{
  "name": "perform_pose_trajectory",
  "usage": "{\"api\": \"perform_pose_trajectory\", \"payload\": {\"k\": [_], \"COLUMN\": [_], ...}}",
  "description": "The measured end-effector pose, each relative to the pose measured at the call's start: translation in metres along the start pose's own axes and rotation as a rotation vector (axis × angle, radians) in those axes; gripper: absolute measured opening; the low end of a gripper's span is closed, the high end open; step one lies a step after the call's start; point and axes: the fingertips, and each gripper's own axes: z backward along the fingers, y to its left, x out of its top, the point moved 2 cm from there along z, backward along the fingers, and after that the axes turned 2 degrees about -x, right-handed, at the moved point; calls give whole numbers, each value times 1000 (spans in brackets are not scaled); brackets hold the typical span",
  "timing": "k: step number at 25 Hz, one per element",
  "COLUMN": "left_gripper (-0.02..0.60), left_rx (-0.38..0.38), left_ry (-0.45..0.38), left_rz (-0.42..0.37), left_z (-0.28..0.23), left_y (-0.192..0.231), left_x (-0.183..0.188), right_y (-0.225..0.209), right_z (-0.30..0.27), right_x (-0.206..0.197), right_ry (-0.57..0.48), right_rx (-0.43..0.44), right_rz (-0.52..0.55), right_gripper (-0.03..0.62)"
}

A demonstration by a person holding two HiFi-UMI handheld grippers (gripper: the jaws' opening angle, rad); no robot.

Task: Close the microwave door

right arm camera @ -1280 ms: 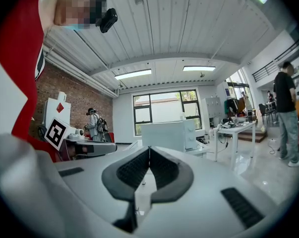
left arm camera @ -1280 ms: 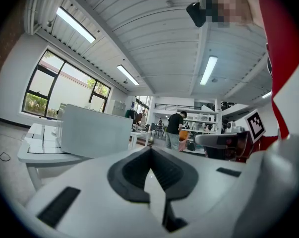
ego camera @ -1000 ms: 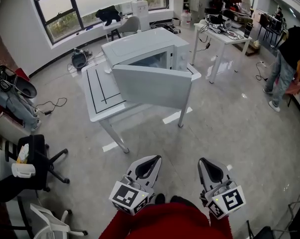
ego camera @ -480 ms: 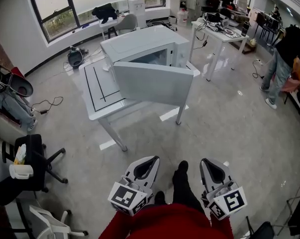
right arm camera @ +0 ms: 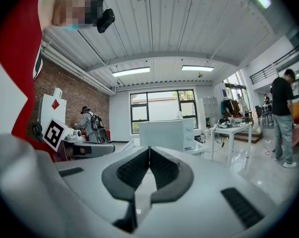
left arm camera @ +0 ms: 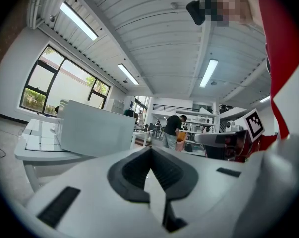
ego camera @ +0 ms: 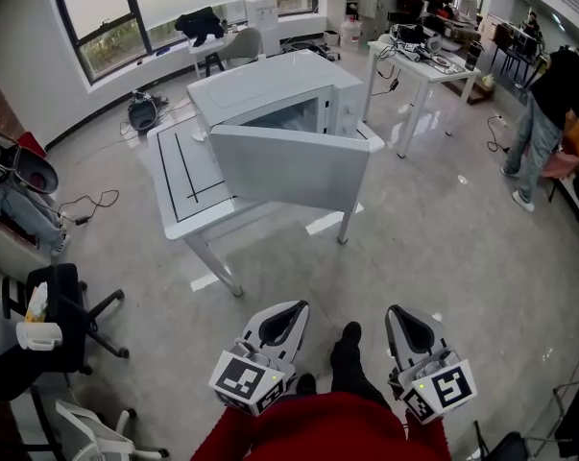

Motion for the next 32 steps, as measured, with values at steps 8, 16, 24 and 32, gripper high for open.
{"api": "perform_pose_trajectory", "payload": {"k": [8, 16, 24, 32], "left_gripper": [9, 9, 9, 9], "left_rx": [14, 57, 117, 193], "left_ry": [22, 42, 42, 30], "left_rz": [-16, -17, -29, -22], "left_z": [-42, -107, -163, -205], "left_y": [12, 41, 61, 83], "left_x": [1, 4, 22, 34], "right_y": [-40, -96, -147, -182], "right_z": [-24, -71, -96, -113], "right_x": [-8, 0, 3, 9], "right_ry": [24, 28, 53, 57], "right_rx": [3, 28, 30, 45], "right_rz": [-26, -28, -63, -75], "right_gripper": [13, 13, 13, 13]}}
